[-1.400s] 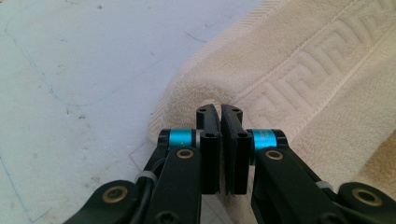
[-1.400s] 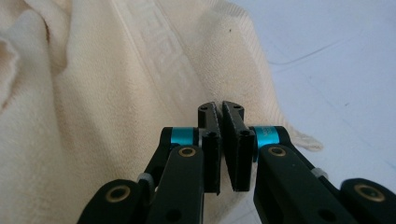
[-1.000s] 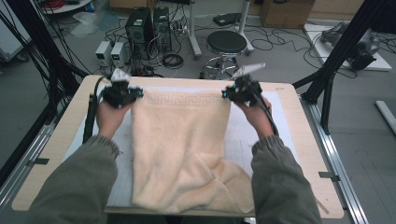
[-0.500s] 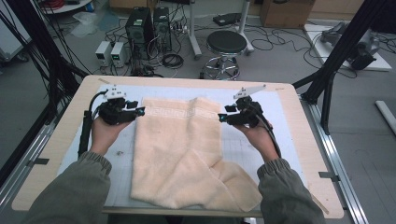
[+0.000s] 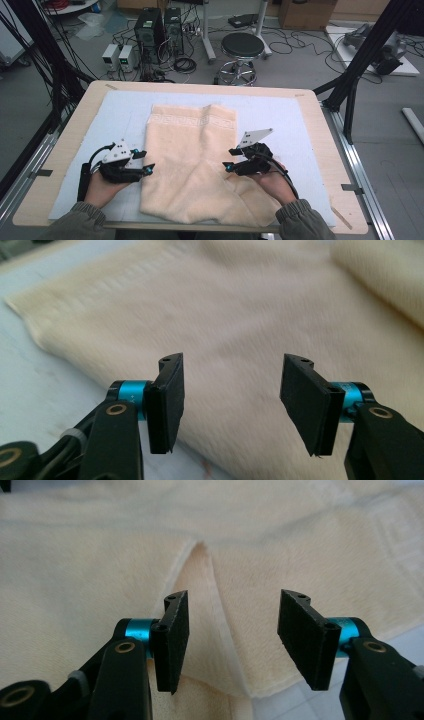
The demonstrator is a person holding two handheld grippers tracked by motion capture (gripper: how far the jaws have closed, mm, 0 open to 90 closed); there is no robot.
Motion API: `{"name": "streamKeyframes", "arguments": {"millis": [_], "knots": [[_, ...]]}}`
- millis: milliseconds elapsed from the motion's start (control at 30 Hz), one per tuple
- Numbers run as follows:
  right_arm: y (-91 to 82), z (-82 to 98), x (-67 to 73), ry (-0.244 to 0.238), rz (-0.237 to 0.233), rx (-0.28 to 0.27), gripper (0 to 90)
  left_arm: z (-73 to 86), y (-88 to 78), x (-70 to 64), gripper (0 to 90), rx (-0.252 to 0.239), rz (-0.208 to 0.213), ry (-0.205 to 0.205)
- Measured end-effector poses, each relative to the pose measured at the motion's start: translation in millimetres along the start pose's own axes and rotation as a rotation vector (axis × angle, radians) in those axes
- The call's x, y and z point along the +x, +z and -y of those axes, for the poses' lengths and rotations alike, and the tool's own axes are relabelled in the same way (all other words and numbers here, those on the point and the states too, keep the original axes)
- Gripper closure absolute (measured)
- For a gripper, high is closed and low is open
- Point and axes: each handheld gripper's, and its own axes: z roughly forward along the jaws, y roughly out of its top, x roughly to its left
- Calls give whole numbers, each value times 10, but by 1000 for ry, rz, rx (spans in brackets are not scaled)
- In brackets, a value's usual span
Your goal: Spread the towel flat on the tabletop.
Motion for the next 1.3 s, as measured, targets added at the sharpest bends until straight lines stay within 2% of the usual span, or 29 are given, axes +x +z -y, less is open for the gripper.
{"name": "streamKeyframes", "arguments": {"millis": [100, 133, 167, 233, 300, 333, 400, 433, 533, 733, 800, 867, 933, 1000, 1067, 1133, 1167, 1233, 1300], "knots": [[177, 99, -44, 27, -37, 45, 454, 124, 111, -9, 430, 80, 62, -9], [238, 131, -62, 41, -59, 61, 464, 156, 145, -28, 438, 82, 64, 1], [284, 161, -67, 50, -83, 77, 511, 166, 145, -35, 444, 63, 60, 3], [354, 211, -69, 51, -129, 80, 630, 142, 152, -33, 536, 71, 61, 15], [377, 227, -61, 49, -155, 74, 796, 104, 169, -58, 716, 82, 48, 43], [361, 217, -51, 34, -148, 73, 846, 74, 182, -74, 774, 94, 35, 53], [307, 194, -55, 21, -129, 43, 859, 15, 196, -76, 816, 103, 21, 44], [266, 184, -67, 23, -122, 35, 862, -14, 193, -62, 822, 92, 11, 38], [142, 164, -119, 17, -78, 27, 868, -131, 141, 31, 826, 38, -6, -13], [-62, 103, -268, 29, 5, -13, 873, -475, 81, 234, 826, -41, -28, -76], [-92, 80, -322, 33, 34, -20, 873, -565, 122, 312, 826, -56, -31, -105], [-111, 77, -399, 33, 79, -28, 873, -625, 227, 378, 824, -66, -33, -154], [-90, 112, -514, 73, 116, -23, 873, -677, 375, 409, 807, -49, -33, -172], [-32, 170, -634, 118, 144, 2, 864, -712, 488, 402, 729, -35, -47, -172], [18, 212, -697, 152, 144, 24, 794, -722, 496, 387, 668, -42, -51, -157], [-1, 208, -687, 148, 153, 10, 721, -718, 416, 385, 601, -40, -59, -131], [-37, 196, -664, 143, 161, -1, 702, -710, 361, 390, 584, -56, -57, -140], [-132, 167, -614, 129, 173, -38, 675, -681, 224, 397, 565, -90, -54, -137], [-240, 139, -542, 104, 172, -63, 644, -627, 92, 364, 556, -96, -53, -115]]}}
